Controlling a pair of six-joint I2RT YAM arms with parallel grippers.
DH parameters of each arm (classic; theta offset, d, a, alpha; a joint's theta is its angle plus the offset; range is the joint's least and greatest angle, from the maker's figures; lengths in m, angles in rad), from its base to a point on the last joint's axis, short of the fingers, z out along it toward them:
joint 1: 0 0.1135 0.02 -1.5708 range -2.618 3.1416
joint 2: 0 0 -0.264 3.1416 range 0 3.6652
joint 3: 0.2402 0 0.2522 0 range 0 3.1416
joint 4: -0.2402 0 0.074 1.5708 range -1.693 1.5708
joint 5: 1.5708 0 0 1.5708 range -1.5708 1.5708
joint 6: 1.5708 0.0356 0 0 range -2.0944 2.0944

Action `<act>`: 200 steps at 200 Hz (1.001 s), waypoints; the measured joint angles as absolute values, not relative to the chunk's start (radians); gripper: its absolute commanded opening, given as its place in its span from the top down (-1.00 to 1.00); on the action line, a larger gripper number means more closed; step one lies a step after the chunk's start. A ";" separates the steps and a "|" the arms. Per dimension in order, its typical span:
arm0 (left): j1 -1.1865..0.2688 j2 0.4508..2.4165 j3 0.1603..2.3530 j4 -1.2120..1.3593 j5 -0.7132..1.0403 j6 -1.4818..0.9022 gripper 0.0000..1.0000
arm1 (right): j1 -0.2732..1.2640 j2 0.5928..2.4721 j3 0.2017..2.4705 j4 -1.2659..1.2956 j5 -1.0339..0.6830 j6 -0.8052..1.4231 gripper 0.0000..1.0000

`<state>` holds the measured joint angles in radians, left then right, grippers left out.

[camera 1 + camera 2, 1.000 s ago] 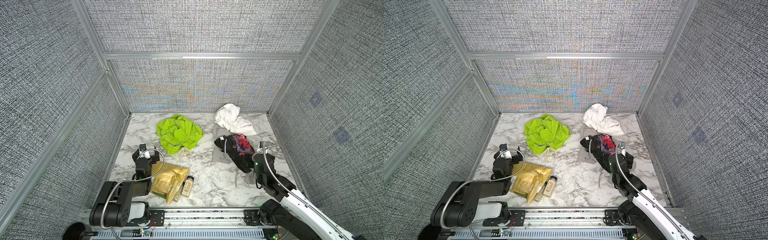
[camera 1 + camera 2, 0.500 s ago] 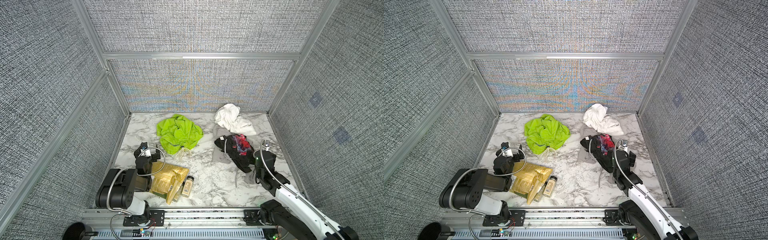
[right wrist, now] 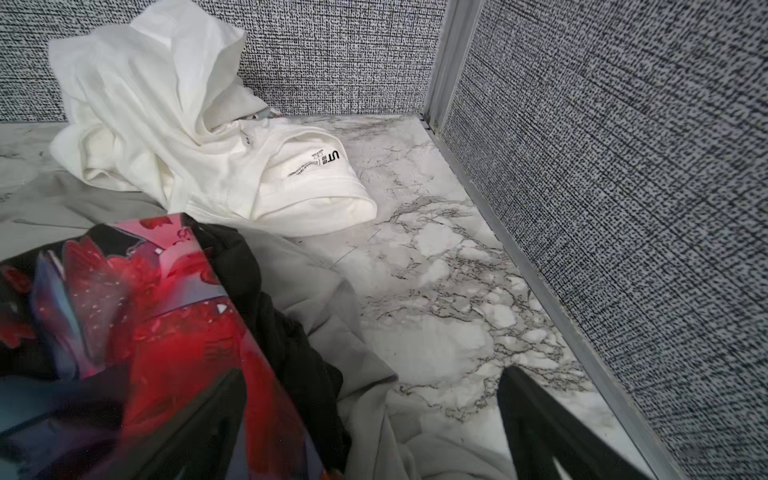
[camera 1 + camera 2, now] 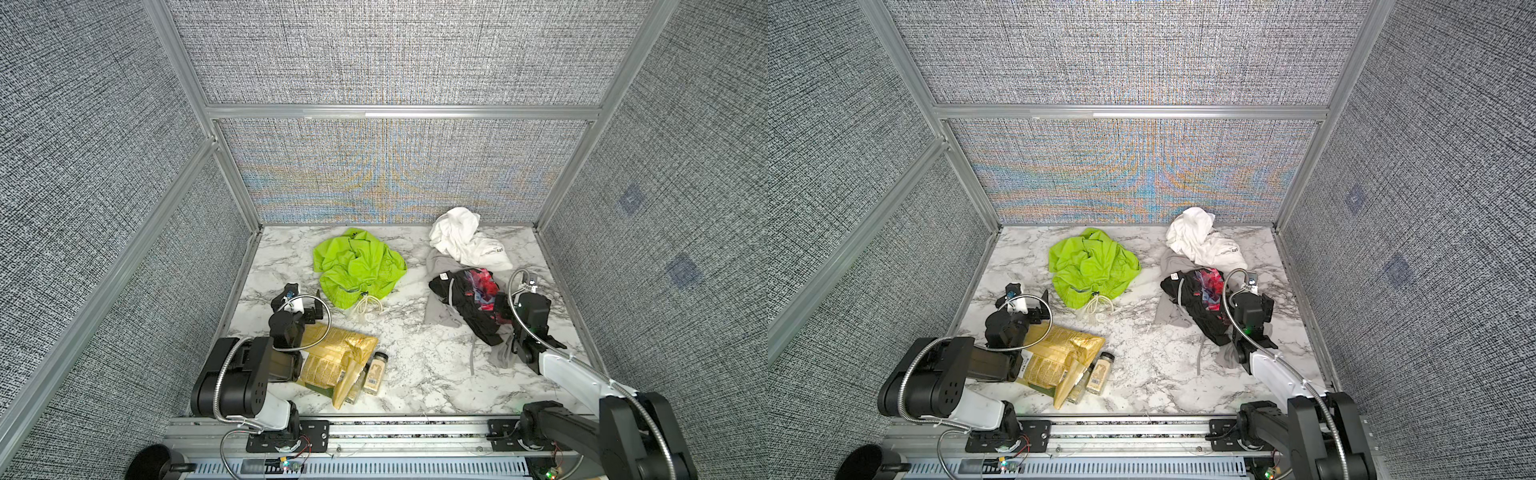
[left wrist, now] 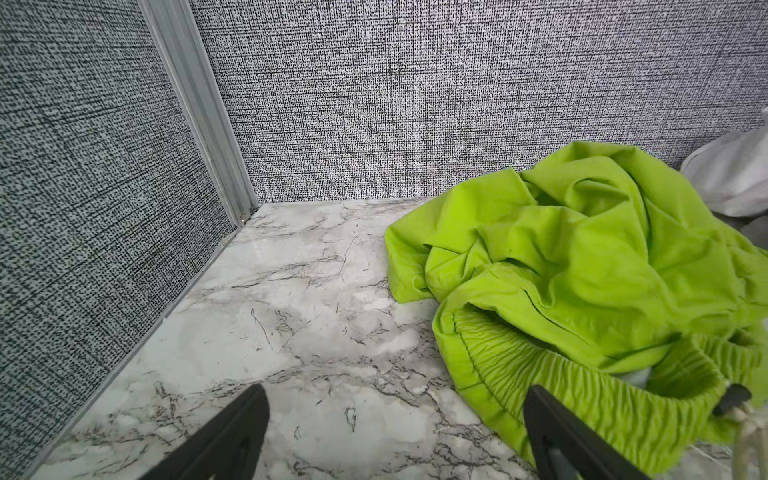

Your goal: Pick out a specific cloth from the pile

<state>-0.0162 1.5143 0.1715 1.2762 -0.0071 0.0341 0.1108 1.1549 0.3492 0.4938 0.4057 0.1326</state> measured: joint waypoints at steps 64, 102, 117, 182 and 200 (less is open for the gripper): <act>-0.016 1.514 0.171 1.276 -0.007 0.034 -0.97 | 0.052 1.272 0.277 0.748 0.370 0.106 -0.98; -0.016 1.514 0.171 1.276 -0.007 0.034 -0.97 | 0.039 1.411 0.275 0.885 0.361 0.100 -0.98; -0.016 1.514 0.171 1.276 -0.007 0.034 -0.97 | 0.039 1.463 0.294 0.905 0.340 0.096 -0.98; -0.016 1.514 0.171 1.276 -0.007 0.034 -0.97 | 0.040 1.518 0.302 0.992 0.274 0.062 -0.98; -0.016 1.514 0.171 1.276 -0.007 0.034 -0.97 | 0.040 1.518 0.302 0.992 0.265 0.056 -0.98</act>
